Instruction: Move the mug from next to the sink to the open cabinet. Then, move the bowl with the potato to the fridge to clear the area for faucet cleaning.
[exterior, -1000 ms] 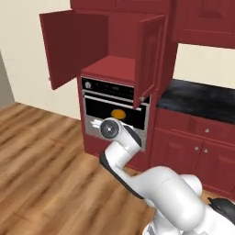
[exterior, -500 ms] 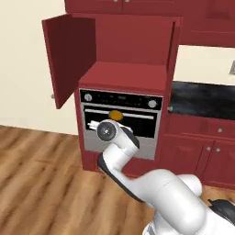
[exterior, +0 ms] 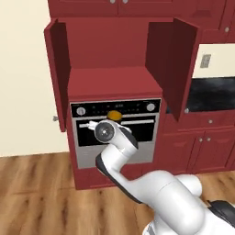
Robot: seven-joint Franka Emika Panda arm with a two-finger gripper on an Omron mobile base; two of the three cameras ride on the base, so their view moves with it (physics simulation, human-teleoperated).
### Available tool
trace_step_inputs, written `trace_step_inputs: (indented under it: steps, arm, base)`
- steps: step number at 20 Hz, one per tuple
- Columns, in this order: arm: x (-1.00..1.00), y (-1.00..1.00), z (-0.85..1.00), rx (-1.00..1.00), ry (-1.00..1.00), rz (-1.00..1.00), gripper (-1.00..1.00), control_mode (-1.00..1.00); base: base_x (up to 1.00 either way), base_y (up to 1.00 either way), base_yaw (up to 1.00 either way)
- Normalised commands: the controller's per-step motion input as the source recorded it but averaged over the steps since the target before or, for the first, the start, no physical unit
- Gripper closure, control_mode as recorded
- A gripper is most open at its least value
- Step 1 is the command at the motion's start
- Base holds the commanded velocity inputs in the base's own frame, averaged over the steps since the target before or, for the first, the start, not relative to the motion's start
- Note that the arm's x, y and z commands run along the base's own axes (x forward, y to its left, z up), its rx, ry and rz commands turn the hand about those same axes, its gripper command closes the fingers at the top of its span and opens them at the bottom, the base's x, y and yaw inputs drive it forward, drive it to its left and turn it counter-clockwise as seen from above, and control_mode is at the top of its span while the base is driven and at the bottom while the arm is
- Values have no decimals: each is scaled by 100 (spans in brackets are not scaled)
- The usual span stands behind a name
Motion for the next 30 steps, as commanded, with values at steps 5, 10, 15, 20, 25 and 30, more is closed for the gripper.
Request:
trace_step_inputs:
  steps: [5,10,15,20,25,30]
  arm:
    - [0,0,0,0,0,0,100,100]
    - [0,0,0,0,0,0,100,100]
    - [0,0,0,0,0,0,100,100]
    - [0,0,0,0,0,0,100,100]
    - [0,0,0,0,0,0,100,100]
    - [0,0,0,0,0,0,100,100]
  base:
    - [23,2,-48]
    - [2,0,-12]
    - [37,35,0]
    - [80,53,0]
    - [77,28,0]
    - [48,5,0]
